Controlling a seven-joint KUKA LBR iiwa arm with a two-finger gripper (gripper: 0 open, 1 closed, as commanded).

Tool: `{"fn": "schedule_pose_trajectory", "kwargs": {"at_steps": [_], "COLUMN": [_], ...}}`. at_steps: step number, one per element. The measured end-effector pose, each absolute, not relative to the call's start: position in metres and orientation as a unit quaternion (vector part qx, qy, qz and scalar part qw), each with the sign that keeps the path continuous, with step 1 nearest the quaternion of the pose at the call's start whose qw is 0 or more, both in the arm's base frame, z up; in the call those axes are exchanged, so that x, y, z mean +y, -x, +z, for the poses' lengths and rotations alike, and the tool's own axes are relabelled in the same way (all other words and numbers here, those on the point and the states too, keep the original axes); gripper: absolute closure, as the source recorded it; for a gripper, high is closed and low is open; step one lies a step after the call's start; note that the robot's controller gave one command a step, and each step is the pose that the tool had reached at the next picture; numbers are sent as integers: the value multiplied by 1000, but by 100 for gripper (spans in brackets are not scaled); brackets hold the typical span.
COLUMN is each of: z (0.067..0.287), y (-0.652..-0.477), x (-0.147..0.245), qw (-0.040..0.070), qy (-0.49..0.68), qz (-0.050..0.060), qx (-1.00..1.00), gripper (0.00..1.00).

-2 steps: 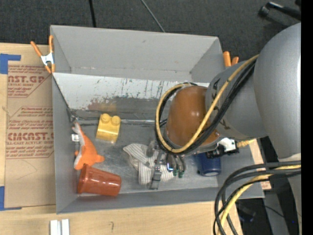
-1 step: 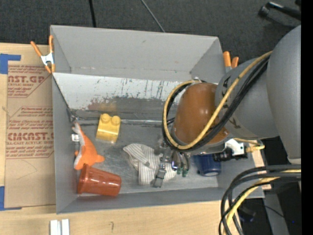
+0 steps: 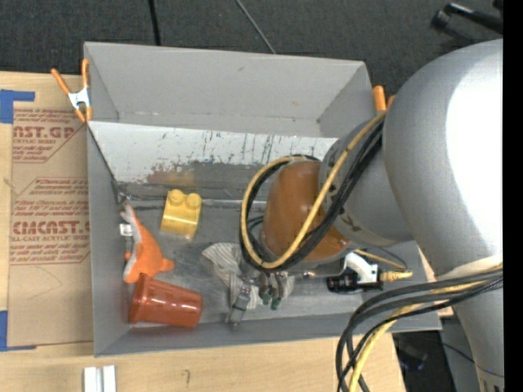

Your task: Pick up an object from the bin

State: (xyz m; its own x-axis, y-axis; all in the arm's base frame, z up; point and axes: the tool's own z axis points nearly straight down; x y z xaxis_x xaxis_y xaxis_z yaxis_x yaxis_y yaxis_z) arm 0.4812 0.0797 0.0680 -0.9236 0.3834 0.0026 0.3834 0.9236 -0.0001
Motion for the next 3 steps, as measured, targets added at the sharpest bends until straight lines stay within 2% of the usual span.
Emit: {"fn": "schedule_pose_trajectory", "kwargs": {"at_steps": [1, 3], "z": [70, 73], "y": [-482, -481], "x": [48, 48], "qw": [1, 2], "qy": [219, 219], "qz": [0, 0], "qx": [-976, -976], "gripper": [100, 100]}}
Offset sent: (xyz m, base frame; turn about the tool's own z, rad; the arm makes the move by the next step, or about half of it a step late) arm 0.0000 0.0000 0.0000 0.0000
